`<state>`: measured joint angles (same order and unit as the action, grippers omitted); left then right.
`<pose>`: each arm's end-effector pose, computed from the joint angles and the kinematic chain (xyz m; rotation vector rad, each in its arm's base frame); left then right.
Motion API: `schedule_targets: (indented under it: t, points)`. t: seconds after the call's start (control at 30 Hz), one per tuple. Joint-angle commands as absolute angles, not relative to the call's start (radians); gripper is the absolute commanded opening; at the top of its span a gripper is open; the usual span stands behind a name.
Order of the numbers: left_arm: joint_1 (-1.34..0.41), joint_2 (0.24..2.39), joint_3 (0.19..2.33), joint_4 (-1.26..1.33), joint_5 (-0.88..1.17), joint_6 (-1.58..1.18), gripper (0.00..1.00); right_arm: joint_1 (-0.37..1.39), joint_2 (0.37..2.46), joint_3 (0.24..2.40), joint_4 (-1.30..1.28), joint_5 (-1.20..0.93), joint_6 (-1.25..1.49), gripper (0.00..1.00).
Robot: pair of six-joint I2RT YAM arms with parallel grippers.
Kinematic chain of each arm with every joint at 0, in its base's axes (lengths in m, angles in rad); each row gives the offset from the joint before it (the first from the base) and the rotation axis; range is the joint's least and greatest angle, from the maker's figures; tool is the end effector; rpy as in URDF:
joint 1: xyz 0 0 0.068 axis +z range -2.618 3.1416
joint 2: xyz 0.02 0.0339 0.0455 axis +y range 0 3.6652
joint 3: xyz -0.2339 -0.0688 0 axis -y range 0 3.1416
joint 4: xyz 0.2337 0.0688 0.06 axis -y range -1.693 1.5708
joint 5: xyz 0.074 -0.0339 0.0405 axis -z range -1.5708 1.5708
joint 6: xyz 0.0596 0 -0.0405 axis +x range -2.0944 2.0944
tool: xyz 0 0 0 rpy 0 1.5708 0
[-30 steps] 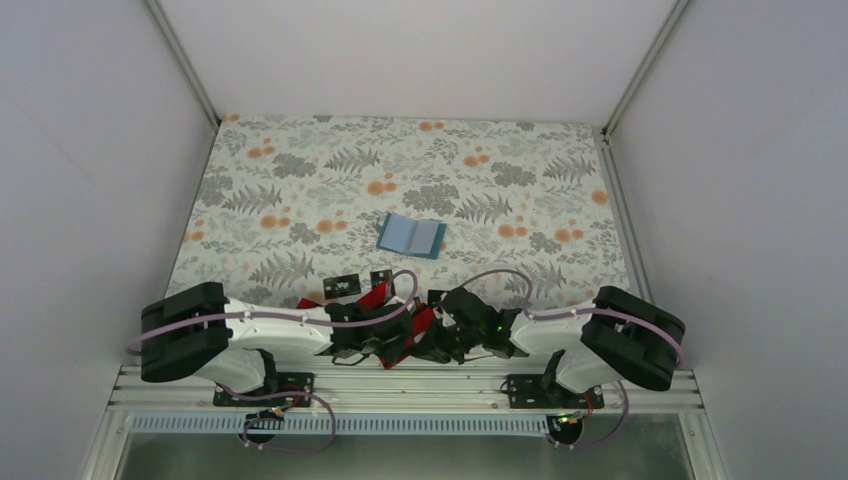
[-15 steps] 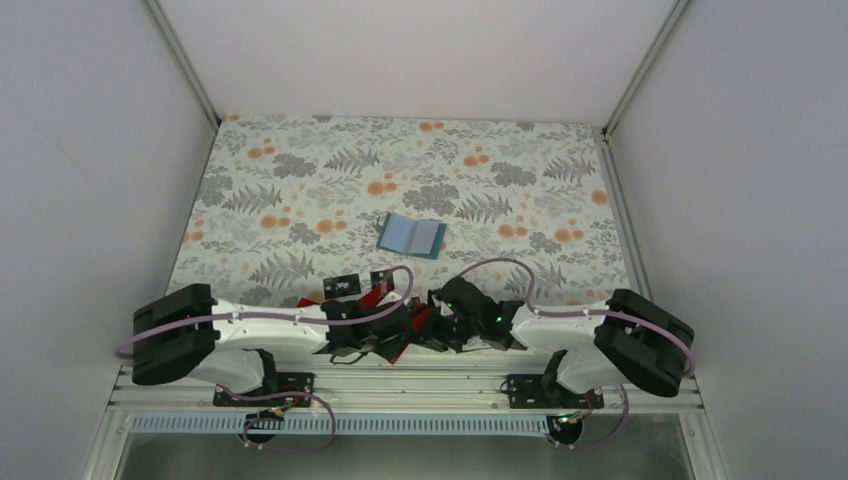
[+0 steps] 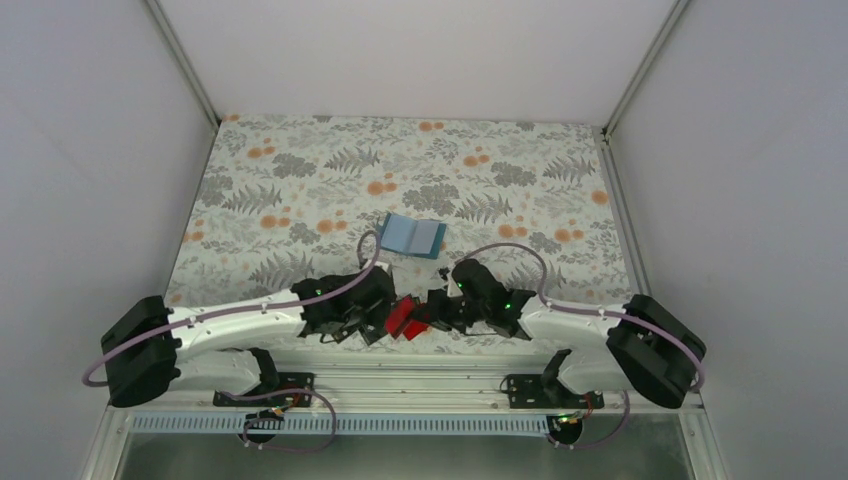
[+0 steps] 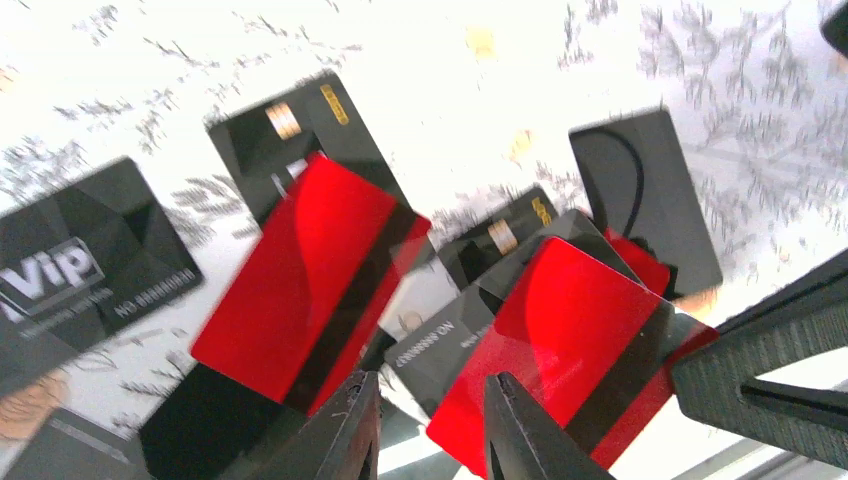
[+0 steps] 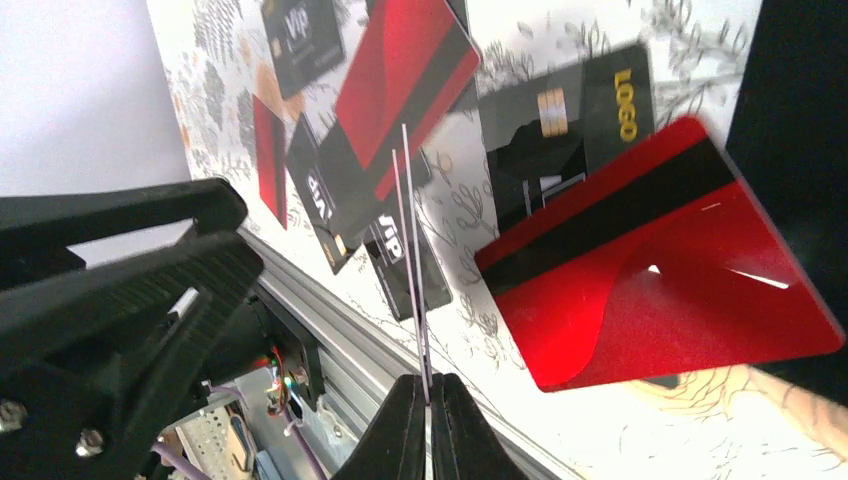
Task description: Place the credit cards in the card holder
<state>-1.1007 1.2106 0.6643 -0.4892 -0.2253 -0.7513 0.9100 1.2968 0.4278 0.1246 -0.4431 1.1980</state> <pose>0.1187 -0.2042 0.1486 0.3748 2.5907 -0.3955 0.1317 0.2110 0.1123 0.1270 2.7848 1.3662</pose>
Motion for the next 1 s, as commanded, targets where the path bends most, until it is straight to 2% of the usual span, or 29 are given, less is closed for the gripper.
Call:
schedule_targets:
  t: [0.0, 0.33, 0.67, 0.8, 0.97]
  points:
    - [-1.03, 1.167, 0.703, -0.484, -0.217, -0.688, 0.27, 0.845, 1.242, 0.454, 0.1, -0.468, 1.073, 0.04]
    - [-0.842, 1.142, 0.719, -0.372, -0.161, -0.63, 0.28, 0.664, 1.101, 0.458, 0.094, -0.594, 0.863, 0.04]
    - [-0.578, 1.091, 0.675, -0.082, 0.297, -0.503, 0.4, 0.493, 1.081, 0.562, 0.103, -0.846, 0.664, 0.04]
    - [-0.482, 1.078, 0.623, 0.072, 0.525, -0.488, 0.41, 0.458, 1.079, 0.586, 0.103, -0.908, 0.618, 0.04]
    - [-0.426, 1.067, 0.554, 0.218, 0.693, -0.492, 0.41, 0.429, 1.095, 0.592, 0.11, -0.956, 0.595, 0.04]
